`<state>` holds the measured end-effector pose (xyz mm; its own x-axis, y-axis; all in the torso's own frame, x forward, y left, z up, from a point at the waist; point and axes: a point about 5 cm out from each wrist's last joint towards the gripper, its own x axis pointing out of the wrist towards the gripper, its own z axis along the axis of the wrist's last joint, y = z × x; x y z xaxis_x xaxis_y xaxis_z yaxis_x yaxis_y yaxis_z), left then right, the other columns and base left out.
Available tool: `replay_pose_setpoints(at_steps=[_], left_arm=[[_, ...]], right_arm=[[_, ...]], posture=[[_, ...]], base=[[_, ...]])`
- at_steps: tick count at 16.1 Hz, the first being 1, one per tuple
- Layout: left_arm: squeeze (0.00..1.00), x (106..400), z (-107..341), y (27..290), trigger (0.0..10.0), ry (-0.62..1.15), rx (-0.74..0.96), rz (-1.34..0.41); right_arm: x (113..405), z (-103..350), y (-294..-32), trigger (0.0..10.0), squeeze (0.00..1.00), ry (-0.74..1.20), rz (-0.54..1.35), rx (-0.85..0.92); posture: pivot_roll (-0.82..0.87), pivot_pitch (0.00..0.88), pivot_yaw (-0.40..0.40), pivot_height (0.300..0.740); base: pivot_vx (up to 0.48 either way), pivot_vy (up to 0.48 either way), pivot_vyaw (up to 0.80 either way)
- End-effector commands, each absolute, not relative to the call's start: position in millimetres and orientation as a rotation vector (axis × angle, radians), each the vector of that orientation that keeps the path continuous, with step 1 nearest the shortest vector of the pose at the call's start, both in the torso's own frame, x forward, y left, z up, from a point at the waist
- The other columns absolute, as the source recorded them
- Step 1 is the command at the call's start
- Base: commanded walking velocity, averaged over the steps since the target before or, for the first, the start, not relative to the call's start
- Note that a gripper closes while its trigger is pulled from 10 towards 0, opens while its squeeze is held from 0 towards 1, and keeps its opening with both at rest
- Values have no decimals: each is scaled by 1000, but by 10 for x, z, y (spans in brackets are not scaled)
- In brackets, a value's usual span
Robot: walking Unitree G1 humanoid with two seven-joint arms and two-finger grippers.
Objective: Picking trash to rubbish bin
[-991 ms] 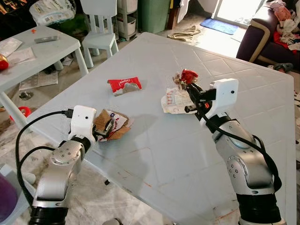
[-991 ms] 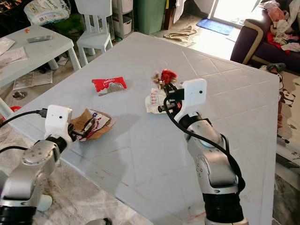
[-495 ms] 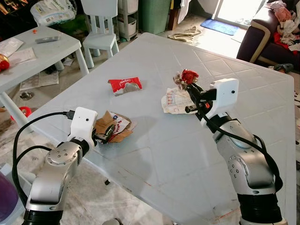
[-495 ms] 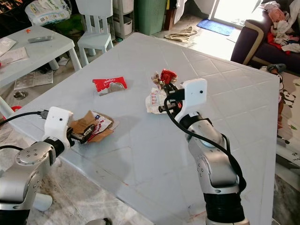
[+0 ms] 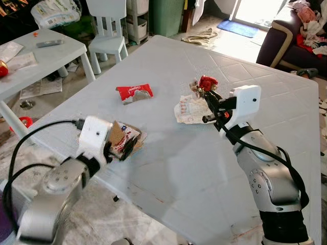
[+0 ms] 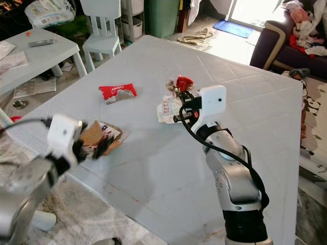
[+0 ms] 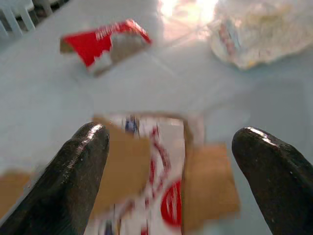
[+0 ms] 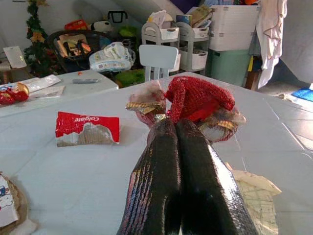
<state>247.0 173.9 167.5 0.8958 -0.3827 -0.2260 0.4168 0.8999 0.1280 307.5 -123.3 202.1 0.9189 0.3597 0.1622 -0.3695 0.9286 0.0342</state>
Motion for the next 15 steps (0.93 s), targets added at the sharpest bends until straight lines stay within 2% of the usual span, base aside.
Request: replay_pose_setpoints(at_steps=[1,5,7,15], left_arm=[[0,2401,1754,1736,10000,177,184,-437],[0,2096,1879,1711,10000,131,183,-513],[0,1961,1810,1693,10000,172,239,-574],[0,1833,1512,1900,10000,275,324,-557]], right_arm=[[3094,2007,-1244,0,0,-146,376,54],[3130,1973,-1169,0,0,-135,405,67],[3151,1972,-1098,0,0,-137,427,77],[3169,1949,-1105,0,0,-138,426,74]], posture=[[126,120,-92,740],[193,123,-98,740],[213,122,-98,740],[210,125,-91,740]], base=[[0,0,0],[0,0,0],[0,0,0],[0,0,0]])
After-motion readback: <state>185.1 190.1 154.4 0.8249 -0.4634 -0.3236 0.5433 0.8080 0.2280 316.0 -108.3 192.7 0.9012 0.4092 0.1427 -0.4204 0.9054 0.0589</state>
